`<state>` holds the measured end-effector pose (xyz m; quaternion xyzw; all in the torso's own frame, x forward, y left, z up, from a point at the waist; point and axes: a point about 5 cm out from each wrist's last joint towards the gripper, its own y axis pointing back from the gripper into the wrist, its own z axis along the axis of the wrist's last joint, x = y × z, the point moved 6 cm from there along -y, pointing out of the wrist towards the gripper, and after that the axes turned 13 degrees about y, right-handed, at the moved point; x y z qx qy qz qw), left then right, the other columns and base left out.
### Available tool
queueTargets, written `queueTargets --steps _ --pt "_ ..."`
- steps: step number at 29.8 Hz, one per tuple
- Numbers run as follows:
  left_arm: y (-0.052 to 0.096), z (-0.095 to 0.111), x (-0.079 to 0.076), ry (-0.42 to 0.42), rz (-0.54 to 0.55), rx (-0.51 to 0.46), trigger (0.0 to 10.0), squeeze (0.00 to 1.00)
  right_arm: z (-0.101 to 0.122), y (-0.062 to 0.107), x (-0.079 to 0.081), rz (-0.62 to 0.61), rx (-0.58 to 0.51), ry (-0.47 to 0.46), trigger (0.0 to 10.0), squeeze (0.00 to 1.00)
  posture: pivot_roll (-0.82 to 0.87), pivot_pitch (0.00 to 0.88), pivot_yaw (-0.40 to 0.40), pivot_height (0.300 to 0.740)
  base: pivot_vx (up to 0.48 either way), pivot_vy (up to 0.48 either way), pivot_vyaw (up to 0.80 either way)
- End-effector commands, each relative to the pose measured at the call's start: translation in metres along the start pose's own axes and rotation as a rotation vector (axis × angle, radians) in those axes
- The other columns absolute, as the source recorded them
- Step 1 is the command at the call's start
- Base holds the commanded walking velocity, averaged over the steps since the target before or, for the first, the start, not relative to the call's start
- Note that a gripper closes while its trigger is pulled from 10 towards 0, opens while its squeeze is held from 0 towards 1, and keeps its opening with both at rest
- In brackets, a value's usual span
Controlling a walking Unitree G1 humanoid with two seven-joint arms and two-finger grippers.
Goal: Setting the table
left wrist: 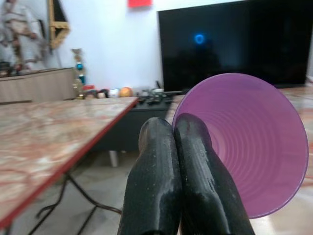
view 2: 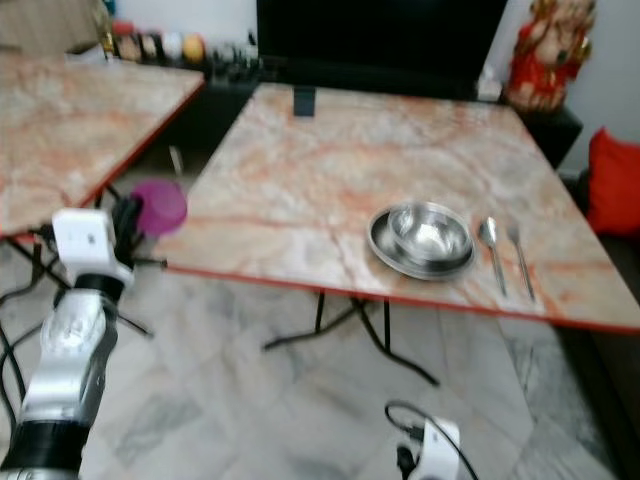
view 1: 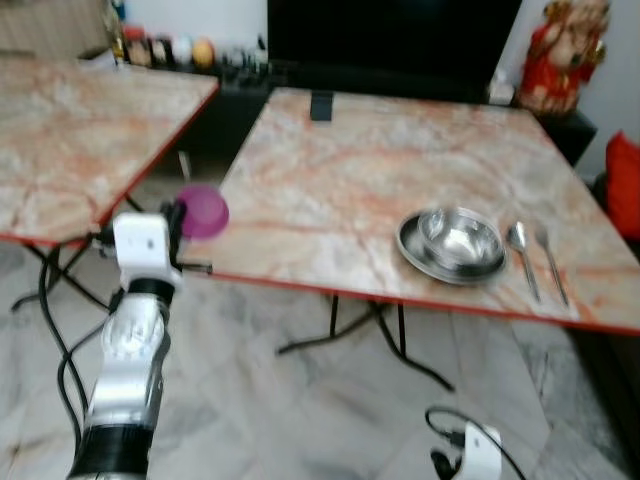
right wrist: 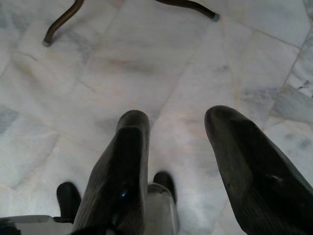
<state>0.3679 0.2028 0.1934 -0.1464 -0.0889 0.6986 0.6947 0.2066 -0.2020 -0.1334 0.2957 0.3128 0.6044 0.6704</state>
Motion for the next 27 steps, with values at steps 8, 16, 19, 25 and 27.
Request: queueTargets --steps 8,16,19,25,27 --pt "-0.0023 0.0033 -0.0073 0.003 -0.034 -0.012 10.0 0.0 -0.0033 0.0009 -0.0075 -0.014 0.012 0.006 10.0 0.0 0.07 0.0 -0.057 0.74 0.06 -0.292 0.0" --pt "-0.005 0.0091 -0.0057 -0.057 -0.066 -0.012 10.0 0.0 -0.0027 0.0006 -0.0074 -0.018 0.013 -0.005 10.0 0.0 0.08 0.0 -0.044 0.74 0.242 -0.289 0.0" --pt "-0.0064 0.0091 -0.0046 -0.064 -0.067 -0.01 10.0 0.0 -0.0033 0.0007 -0.0069 -0.018 0.014 -0.009 10.0 0.0 0.07 0.0 -0.039 0.74 0.242 -0.286 0.0" --pt "-0.0083 0.0024 -0.0064 0.02 -0.061 0.022 10.0 0.0 -0.0057 0.0013 -0.0087 -0.021 0.02 -0.011 10.0 0.0 0.07 0.0 -0.04 0.74 0.121 -0.129 0.0" --pt "-0.0088 0.002 -0.0072 0.037 -0.058 0.027 10.0 0.0 -0.0058 0.0014 -0.0095 -0.023 0.021 -0.011 10.0 0.0 0.07 0.0 -0.043 0.74 0.0 0.0 0.0"
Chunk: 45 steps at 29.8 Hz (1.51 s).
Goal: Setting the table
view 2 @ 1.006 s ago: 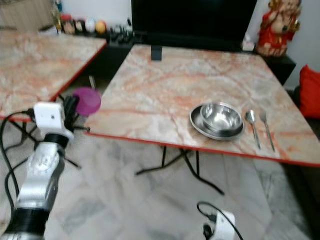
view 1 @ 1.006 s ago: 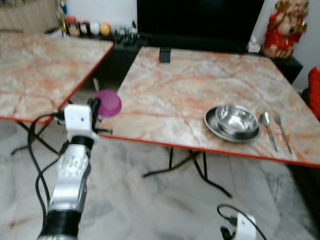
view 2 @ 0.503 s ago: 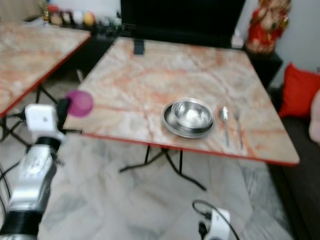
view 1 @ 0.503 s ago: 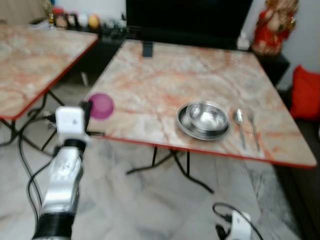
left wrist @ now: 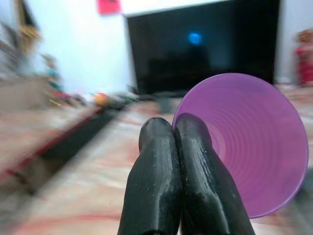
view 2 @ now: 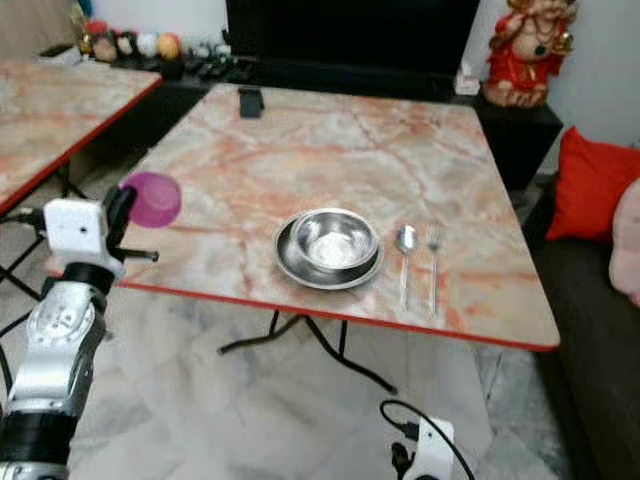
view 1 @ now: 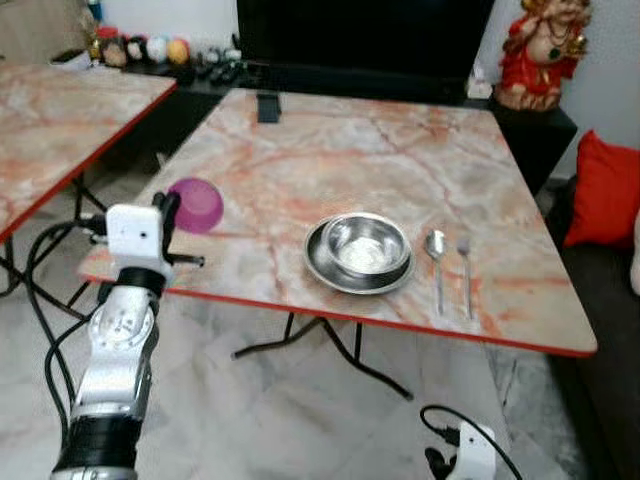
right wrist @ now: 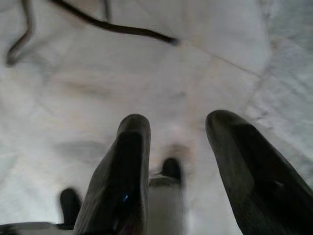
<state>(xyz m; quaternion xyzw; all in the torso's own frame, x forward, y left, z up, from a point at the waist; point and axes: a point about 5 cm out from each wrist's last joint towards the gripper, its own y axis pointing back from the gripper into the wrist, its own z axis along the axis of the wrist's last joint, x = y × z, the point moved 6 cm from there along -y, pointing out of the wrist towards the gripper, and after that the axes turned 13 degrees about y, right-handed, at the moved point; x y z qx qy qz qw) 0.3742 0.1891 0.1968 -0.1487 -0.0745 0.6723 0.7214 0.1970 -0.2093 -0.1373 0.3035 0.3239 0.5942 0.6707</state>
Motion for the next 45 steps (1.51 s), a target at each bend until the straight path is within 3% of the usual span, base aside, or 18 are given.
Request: queueTargets --steps 1,16,26,45 --pt "-0.002 0.002 0.006 0.002 0.008 0.007 10.0 0.0 0.004 -0.001 -0.002 -0.008 -0.007 -0.01 10.0 0.0 0.07 0.0 -0.044 0.74 0.0 0.0 0.0" --pt "-0.001 0.006 0.01 0.031 0.034 0.006 10.0 0.0 0.005 -0.001 0.0 0.004 -0.011 0.006 10.0 0.0 0.07 0.0 -0.059 0.74 0.0 0.0 0.0" --pt "-0.003 0.01 0.024 0.041 0.088 -0.007 10.0 0.0 0.006 -0.002 0.002 0.008 -0.006 0.0 10.0 0.0 0.07 0.0 -0.057 0.74 0.0 0.0 -0.15" --pt "-0.008 0.017 0.026 0.059 0.097 -0.026 10.0 0.0 0.006 -0.002 0.003 0.018 0.0 0.013 10.0 0.0 0.08 0.0 -0.059 0.74 0.284 0.0 -0.11"
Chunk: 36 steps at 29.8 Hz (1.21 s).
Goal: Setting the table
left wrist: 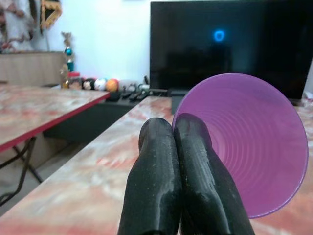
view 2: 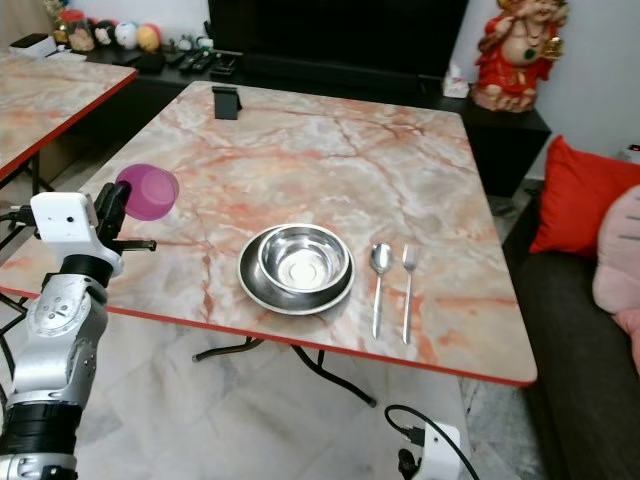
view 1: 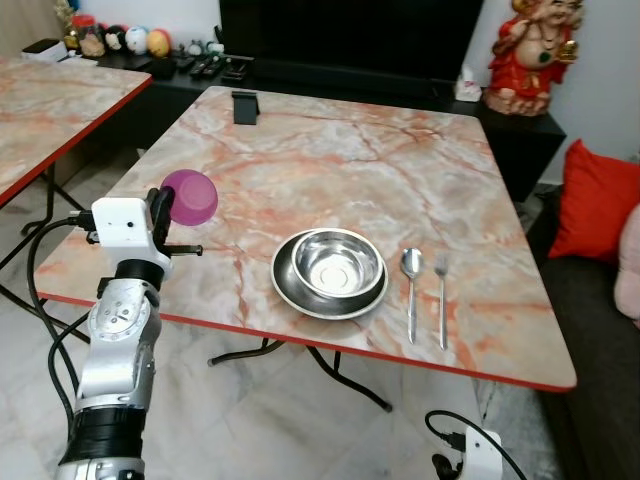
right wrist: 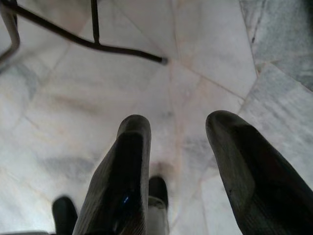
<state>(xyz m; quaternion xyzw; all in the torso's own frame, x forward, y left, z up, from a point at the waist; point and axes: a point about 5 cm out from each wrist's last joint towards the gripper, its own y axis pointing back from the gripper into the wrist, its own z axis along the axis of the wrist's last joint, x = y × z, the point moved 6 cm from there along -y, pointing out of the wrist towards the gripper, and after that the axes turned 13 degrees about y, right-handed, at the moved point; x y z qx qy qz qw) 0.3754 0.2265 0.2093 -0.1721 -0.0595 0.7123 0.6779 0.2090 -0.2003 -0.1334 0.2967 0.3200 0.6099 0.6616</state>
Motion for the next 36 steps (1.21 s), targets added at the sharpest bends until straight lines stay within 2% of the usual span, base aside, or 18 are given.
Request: queueTargets --steps 1,5,12,20,21,23,27,29,30,31,33,34,36 --pt "-0.003 0.001 -0.011 0.025 -0.03 -0.003 10.0 0.0 -0.006 0.001 -0.006 -0.011 0.015 -0.01 10.0 0.0 0.08 0.0 -0.06 0.74 0.307 0.0 -0.69" --pt "-0.005 0.002 -0.016 0.032 -0.06 0.005 10.0 0.0 -0.004 0.001 -0.006 -0.012 0.01 -0.005 10.0 0.0 0.08 0.0 -0.06 0.74 0.29 0.0 -0.58" --pt "-0.008 0.001 -0.024 0.094 -0.099 0.03 10.0 0.0 -0.003 0.001 -0.006 -0.012 0.004 -0.001 10.0 0.0 0.08 0.0 -0.061 0.74 0.0 0.0 0.0" --pt "-0.014 -0.007 -0.038 0.225 -0.18 0.135 10.0 0.0 -0.003 0.001 -0.005 -0.008 0.002 0.0 10.0 0.0 0.09 0.0 -0.068 0.74 0.0 0.0 0.0" --pt "-0.018 -0.014 -0.04 0.234 -0.192 0.183 10.0 0.0 -0.003 0.001 -0.005 -0.006 0.004 0.002 10.0 0.0 0.09 0.0 -0.069 0.74 0.0 0.0 0.0" --pt "-0.023 -0.017 -0.036 0.184 -0.159 0.188 10.0 0.0 -0.003 0.001 -0.005 -0.004 0.005 0.006 10.0 0.0 0.09 0.0 -0.069 0.74 0.0 0.0 0.0" --pt "-0.032 -0.02 -0.042 0.184 -0.167 0.216 10.0 0.0 -0.003 0.001 -0.005 0.0 0.006 0.01 10.0 0.0 0.08 0.0 -0.071 0.74 0.0 0.0 0.0" --pt "-0.036 -0.026 -0.04 0.129 -0.131 0.241 10.0 0.0 -0.005 0.001 -0.004 0.01 0.017 0.042 10.0 0.0 0.09 0.0 -0.075 0.74 0.0 0.0 0.0" --pt "-0.04 -0.031 -0.037 0.123 -0.083 0.269 10.0 0.0 -0.006 0.001 -0.003 0.017 0.017 0.051 10.0 0.0 0.09 0.0 -0.074 0.74 0.0 0.0 0.0" --pt "-0.04 -0.031 -0.037 0.123 -0.083 0.269 10.0 0.0 -0.006 0.001 -0.003 0.017 0.017 0.051 10.0 0.0 0.09 0.0 -0.074 0.74 0.0 0.0 0.0" --pt "-0.045 -0.04 -0.024 0.108 0.039 0.331 10.0 0.0 -0.006 0.001 -0.003 0.017 0.015 0.038 10.0 0.0 0.08 0.0 -0.071 0.74 0.0 0.0 0.0" --pt "-0.045 -0.04 -0.024 0.108 0.039 0.331 10.0 0.0 -0.006 0.001 -0.003 0.017 0.015 0.038 10.0 0.0 0.08 0.0 -0.071 0.74 0.0 0.0 0.0" --pt "-0.043 -0.051 -0.017 0.15 0.106 0.403 10.0 0.0 -0.006 0.002 -0.004 0.019 0.017 0.043 10.0 0.0 0.09 0.0 -0.075 0.74 0.0 0.0 0.0"
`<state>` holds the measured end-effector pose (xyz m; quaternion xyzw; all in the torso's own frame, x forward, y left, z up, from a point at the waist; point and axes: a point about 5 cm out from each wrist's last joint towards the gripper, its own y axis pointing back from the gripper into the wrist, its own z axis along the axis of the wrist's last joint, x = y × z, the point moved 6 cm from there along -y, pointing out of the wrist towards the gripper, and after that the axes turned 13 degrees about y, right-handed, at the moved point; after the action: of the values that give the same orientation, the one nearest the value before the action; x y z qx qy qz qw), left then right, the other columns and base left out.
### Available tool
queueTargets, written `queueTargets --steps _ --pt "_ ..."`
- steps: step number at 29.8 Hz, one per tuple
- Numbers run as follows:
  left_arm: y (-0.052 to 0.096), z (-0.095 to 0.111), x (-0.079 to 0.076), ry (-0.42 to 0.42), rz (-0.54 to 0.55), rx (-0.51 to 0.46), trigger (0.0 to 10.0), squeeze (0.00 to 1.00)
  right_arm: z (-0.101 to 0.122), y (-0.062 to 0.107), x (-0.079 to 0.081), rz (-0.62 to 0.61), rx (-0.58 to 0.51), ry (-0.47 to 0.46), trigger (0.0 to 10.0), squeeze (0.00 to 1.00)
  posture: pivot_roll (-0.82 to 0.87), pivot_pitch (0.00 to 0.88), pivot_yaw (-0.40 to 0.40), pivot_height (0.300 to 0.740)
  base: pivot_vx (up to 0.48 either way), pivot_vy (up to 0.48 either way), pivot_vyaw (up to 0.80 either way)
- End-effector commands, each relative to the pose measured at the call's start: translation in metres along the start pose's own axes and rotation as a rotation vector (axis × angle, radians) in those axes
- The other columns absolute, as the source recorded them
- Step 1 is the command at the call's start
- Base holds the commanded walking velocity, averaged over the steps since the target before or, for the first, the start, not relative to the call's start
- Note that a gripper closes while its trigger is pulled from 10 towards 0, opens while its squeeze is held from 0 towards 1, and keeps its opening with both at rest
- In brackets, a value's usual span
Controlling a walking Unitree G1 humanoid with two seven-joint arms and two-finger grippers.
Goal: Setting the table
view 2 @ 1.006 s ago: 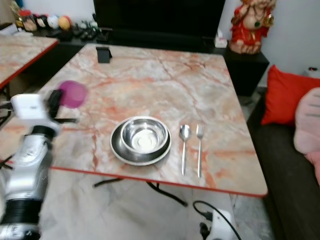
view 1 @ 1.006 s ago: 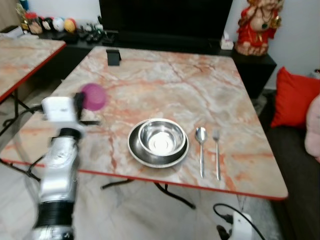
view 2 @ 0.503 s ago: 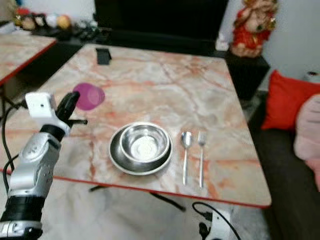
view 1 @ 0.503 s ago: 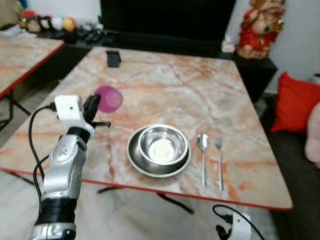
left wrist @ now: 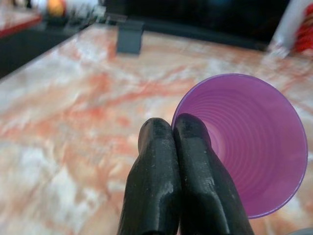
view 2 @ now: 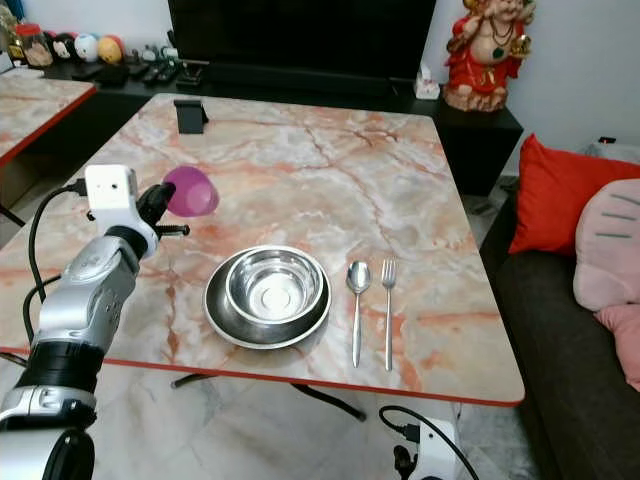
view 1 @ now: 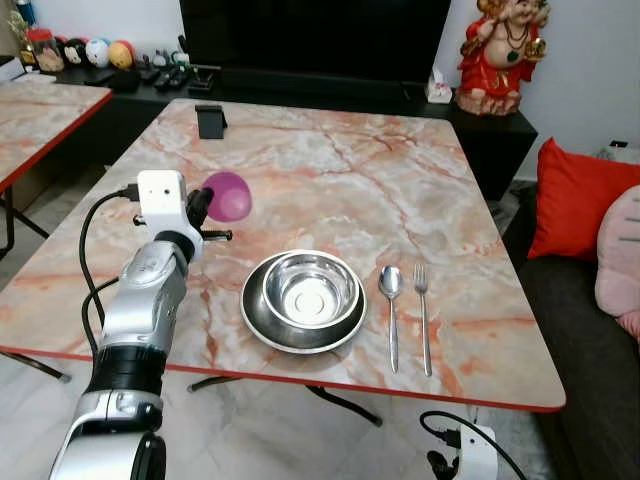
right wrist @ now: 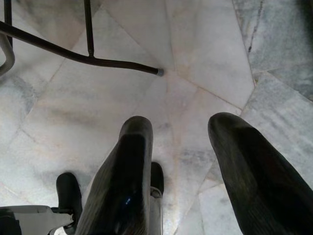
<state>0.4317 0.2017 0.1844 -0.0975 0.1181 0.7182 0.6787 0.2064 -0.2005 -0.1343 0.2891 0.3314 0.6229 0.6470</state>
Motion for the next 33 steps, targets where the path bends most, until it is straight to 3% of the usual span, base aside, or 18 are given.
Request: queueTargets --steps 1,4,8,12,24,33 --pt "-0.002 -0.005 0.006 0.024 0.045 0.043 10.0 0.0 -0.004 0.001 -0.003 -0.005 0.013 0.001 10.0 0.0 0.09 0.0 -0.075 0.74 0.0 0.0 0.0" --pt "-0.001 -0.02 0.013 0.112 0.099 0.102 10.0 0.0 -0.004 0.001 -0.002 0.001 0.017 0.012 10.0 0.0 0.08 0.0 -0.073 0.74 0.0 0.0 0.0" --pt "0.001 -0.023 0.014 0.154 0.114 0.142 10.0 0.0 -0.005 0.001 -0.001 0.008 0.02 0.016 10.0 0.0 0.08 0.0 -0.071 0.74 0.0 0.0 0.0" --pt "0.003 -0.019 0.009 0.079 0.069 0.178 10.0 0.0 -0.005 0.001 -0.001 0.013 0.022 0.02 10.0 0.0 0.09 0.0 -0.069 0.74 0.0 0.0 0.0" --pt "0.008 -0.027 -0.004 0.051 0.024 0.251 10.0 0.0 -0.005 0.001 0.0 0.018 0.028 0.029 10.0 0.0 0.09 0.0 -0.069 0.74 0.0 0.0 0.0" --pt "0.007 -0.022 0.0 0.036 0.062 0.21 10.0 0.0 -0.006 0.001 0.001 0.018 0.028 0.025 10.0 0.0 0.09 0.0 -0.068 0.74 0.0 0.0 0.0"
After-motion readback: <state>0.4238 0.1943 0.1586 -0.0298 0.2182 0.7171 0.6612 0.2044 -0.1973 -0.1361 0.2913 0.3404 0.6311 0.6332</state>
